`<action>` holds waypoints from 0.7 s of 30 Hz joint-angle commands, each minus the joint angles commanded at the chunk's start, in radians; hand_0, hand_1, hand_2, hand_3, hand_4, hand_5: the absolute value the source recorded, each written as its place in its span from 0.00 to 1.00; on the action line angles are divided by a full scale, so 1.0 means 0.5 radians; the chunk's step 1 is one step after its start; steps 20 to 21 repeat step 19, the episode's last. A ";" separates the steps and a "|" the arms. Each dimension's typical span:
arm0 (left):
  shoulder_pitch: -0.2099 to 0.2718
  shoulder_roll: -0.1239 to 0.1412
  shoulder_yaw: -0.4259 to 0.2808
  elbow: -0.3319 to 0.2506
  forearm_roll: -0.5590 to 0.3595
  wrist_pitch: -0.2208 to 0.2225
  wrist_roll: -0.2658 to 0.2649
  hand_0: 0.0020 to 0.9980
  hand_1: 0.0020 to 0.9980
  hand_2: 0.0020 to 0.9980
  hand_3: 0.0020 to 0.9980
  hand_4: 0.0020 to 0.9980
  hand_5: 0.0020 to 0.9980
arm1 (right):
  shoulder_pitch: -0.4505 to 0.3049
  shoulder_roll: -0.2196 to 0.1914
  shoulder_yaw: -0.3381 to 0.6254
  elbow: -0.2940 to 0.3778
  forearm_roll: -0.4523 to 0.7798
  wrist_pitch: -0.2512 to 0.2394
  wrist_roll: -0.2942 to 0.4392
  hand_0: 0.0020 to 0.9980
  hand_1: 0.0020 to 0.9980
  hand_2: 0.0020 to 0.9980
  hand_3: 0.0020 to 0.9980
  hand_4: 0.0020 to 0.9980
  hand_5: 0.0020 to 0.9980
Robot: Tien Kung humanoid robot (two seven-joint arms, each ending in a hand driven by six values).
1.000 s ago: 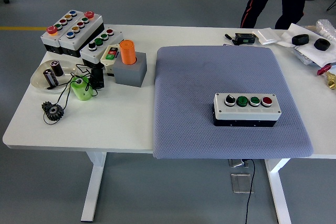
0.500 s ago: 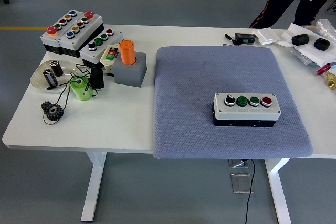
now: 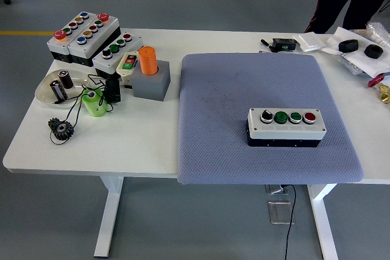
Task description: Pick up the button,place it on the desk,press the button,press the button
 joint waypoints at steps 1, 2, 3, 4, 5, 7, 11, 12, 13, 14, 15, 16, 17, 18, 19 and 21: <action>0.001 0.000 0.004 0.000 -0.003 0.000 0.001 0.68 0.74 0.76 0.60 0.41 1.00 | 0.003 -0.009 -0.002 0.005 -0.036 -0.063 -0.078 0.82 0.73 0.75 0.78 0.51 0.84; 0.003 0.000 -0.010 0.000 0.019 0.002 0.009 0.68 0.74 0.76 0.60 0.41 1.00 | 0.010 -0.043 -0.010 0.000 -0.117 -0.030 -0.169 0.82 0.73 0.75 0.78 0.51 0.84; 0.004 -0.001 -0.014 0.000 0.025 0.003 0.011 0.68 0.74 0.76 0.60 0.41 1.00 | 0.012 -0.052 -0.012 -0.002 -0.195 -0.018 -0.247 0.71 0.65 0.66 0.69 0.48 0.73; 0.007 0.000 -0.001 -0.001 0.014 0.002 0.011 0.68 0.74 0.76 0.60 0.41 1.00 | 0.015 -0.079 0.000 -0.010 -0.286 0.055 -0.338 0.71 0.65 0.66 0.69 0.48 0.73; 0.009 0.001 0.003 -0.002 0.011 0.001 0.012 0.68 0.74 0.76 0.60 0.41 1.00 | 0.017 -0.092 0.008 -0.017 -0.364 0.132 -0.416 0.71 0.65 0.66 0.69 0.48 0.73; 0.016 0.000 -0.004 -0.003 0.017 0.002 0.014 0.68 0.74 0.76 0.60 0.41 1.00 | 0.028 -0.125 0.036 -0.040 -0.533 0.301 -0.581 0.71 0.65 0.66 0.69 0.48 0.73; 0.026 0.002 -0.008 -0.005 0.019 0.001 0.017 0.68 0.74 0.76 0.60 0.41 1.00 | 0.075 -0.167 0.022 -0.062 -0.871 0.639 -0.675 0.72 0.65 0.64 0.69 0.52 0.77; 0.026 0.002 -0.004 -0.005 0.009 0.001 0.015 0.68 0.74 0.76 0.60 0.41 1.00 | 0.094 -0.170 0.013 -0.076 -0.945 0.717 -0.646 0.72 0.65 0.64 0.69 0.52 0.77; 0.027 0.001 0.000 -0.005 0.000 0.001 0.014 0.68 0.74 0.76 0.60 0.41 1.00 | 0.107 -0.169 0.009 -0.089 -0.970 0.808 -0.620 0.72 0.65 0.64 0.69 0.52 0.77; 0.027 0.001 0.005 -0.006 -0.008 0.002 0.012 0.68 0.74 0.76 0.60 0.41 1.00 | 0.115 -0.166 0.002 -0.098 -0.950 0.899 -0.588 0.72 0.65 0.64 0.69 0.52 0.77; 0.027 0.002 0.011 -0.006 -0.017 0.002 0.011 0.68 0.74 0.76 0.60 0.41 1.00 | 0.123 -0.160 -0.007 -0.109 -0.872 0.977 -0.533 0.72 0.65 0.64 0.69 0.52 0.77; 0.027 0.002 0.016 -0.007 -0.025 0.001 0.009 0.68 0.74 0.76 0.60 0.41 1.00 | 0.132 -0.157 -0.022 -0.117 -0.794 1.055 -0.484 0.75 0.66 0.66 0.67 0.56 0.87; 0.028 0.002 0.023 -0.008 -0.035 0.000 0.007 0.68 0.74 0.76 0.60 0.41 1.00 | 0.146 -0.153 -0.044 -0.125 -0.703 1.146 -0.412 0.75 0.66 0.66 0.67 0.56 0.87; 0.026 0.002 0.028 -0.008 -0.042 0.001 0.006 0.68 0.74 0.76 0.60 0.41 1.00 | 0.157 -0.151 -0.052 -0.124 -0.614 1.228 -0.380 0.75 0.66 0.66 0.67 0.56 0.87; 0.024 0.002 0.031 -0.008 -0.047 0.002 0.005 0.68 0.74 0.76 0.60 0.41 1.00 | 0.164 -0.150 -0.057 -0.122 -0.553 1.280 -0.367 0.75 0.66 0.66 0.67 0.56 0.87; 0.024 0.002 0.031 -0.008 -0.047 0.002 0.005 0.68 0.74 0.76 0.60 0.41 1.00 | 0.164 -0.150 -0.057 -0.122 -0.553 1.280 -0.367 0.75 0.66 0.66 0.67 0.56 0.87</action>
